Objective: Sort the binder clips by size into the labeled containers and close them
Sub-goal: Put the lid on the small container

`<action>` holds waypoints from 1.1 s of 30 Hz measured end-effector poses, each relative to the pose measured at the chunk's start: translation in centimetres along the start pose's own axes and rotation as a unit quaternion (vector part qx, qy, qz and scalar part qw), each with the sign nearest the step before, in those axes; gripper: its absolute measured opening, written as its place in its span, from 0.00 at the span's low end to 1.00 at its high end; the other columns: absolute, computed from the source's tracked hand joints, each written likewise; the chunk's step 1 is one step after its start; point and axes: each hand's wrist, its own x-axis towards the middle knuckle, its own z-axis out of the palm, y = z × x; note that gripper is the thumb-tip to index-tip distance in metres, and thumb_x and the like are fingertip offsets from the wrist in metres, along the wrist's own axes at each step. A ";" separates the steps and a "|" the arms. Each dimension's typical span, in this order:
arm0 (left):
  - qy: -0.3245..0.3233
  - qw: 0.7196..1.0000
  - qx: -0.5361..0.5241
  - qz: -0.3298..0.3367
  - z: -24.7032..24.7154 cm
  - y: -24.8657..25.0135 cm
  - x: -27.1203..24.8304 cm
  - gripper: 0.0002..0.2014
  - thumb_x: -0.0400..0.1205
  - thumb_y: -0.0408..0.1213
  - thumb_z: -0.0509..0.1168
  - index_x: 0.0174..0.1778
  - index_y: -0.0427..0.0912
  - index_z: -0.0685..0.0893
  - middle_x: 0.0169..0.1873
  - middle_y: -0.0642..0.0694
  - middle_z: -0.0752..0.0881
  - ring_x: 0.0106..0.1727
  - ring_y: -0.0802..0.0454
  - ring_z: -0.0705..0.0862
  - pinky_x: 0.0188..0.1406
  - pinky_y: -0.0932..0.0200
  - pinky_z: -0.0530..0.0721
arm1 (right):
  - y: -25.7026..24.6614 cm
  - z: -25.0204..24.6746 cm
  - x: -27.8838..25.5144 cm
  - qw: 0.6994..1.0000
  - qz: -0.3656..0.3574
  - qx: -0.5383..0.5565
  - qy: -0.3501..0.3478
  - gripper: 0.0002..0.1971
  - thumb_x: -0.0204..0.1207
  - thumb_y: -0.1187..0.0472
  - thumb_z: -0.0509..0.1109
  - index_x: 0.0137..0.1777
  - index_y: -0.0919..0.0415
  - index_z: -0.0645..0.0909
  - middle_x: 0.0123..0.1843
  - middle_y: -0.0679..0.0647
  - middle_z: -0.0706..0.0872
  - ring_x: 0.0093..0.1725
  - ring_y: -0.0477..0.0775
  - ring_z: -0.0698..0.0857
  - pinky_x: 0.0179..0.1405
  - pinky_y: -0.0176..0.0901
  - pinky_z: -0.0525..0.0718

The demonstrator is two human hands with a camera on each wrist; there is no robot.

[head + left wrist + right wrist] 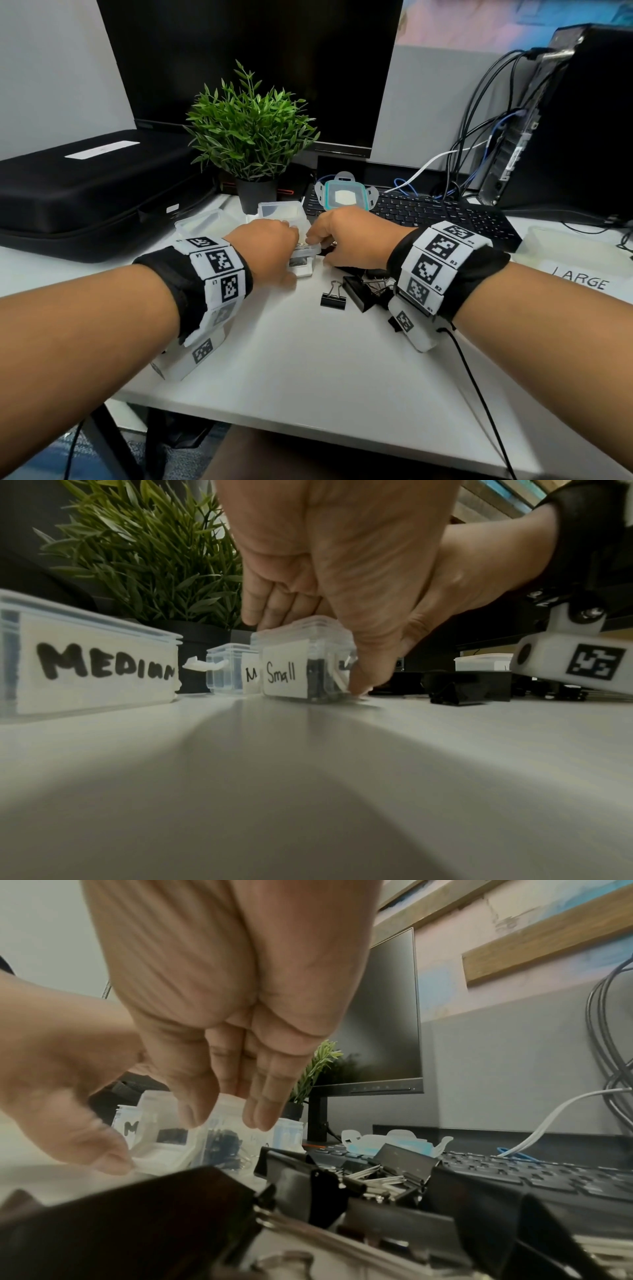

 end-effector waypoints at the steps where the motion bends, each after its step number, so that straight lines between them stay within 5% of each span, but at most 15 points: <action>1: -0.002 1.000 0.003 0.002 0.0 0.0 0.0 0.32 0.73 0.56 0.68 0.69 0.43 0.73 0.62 0.45 0.79 0.57 0.45 0.81 0.52 0.52 0.83 | 0.0 0.0 0.0 1.000 -0.001 0.000 0.001 0.21 0.71 0.66 0.73 0.65 0.58 0.82 0.62 0.54 0.84 0.58 0.54 0.83 0.61 0.49 0.82; 8: 0.004 0.999 0.041 0.004 -0.1 1.1 0.3 0.25 0.76 0.53 0.66 0.62 0.39 0.77 0.54 0.44 0.81 0.53 0.46 0.82 0.43 0.56 0.77 | 0.2 0.0 0.1 1.000 -0.003 0.011 -0.001 0.19 0.72 0.67 0.72 0.64 0.58 0.84 0.61 0.53 0.85 0.58 0.55 0.83 0.61 0.50 0.82; 15: 0.059 0.997 0.047 0.001 1.5 1.5 -0.5 0.26 0.76 0.51 0.60 0.64 0.36 0.71 0.56 0.41 0.78 0.57 0.46 0.78 0.48 0.56 0.79 | 0.1 -0.2 0.0 1.000 -0.006 0.001 -0.008 0.20 0.73 0.67 0.70 0.65 0.57 0.83 0.62 0.53 0.85 0.60 0.54 0.83 0.63 0.49 0.81; 23: 0.042 0.994 0.089 0.056 0.0 1.5 -0.8 0.22 0.77 0.52 0.58 0.58 0.37 0.78 0.51 0.42 0.79 0.49 0.47 0.77 0.43 0.56 0.79 | 0.2 -0.2 0.1 1.000 -0.012 0.009 -0.001 0.18 0.73 0.67 0.69 0.62 0.56 0.85 0.60 0.51 0.86 0.58 0.52 0.83 0.62 0.48 0.81; 33: -0.017 0.992 0.093 0.085 -1.4 -0.8 0.2 0.20 0.86 0.48 0.48 0.66 0.41 0.76 0.55 0.43 0.84 0.52 0.44 0.83 0.49 0.54 0.80 | 0.2 -0.2 0.2 1.000 -0.015 0.007 -0.005 0.18 0.73 0.62 0.74 0.63 0.58 0.85 0.60 0.53 0.86 0.58 0.53 0.84 0.62 0.49 0.81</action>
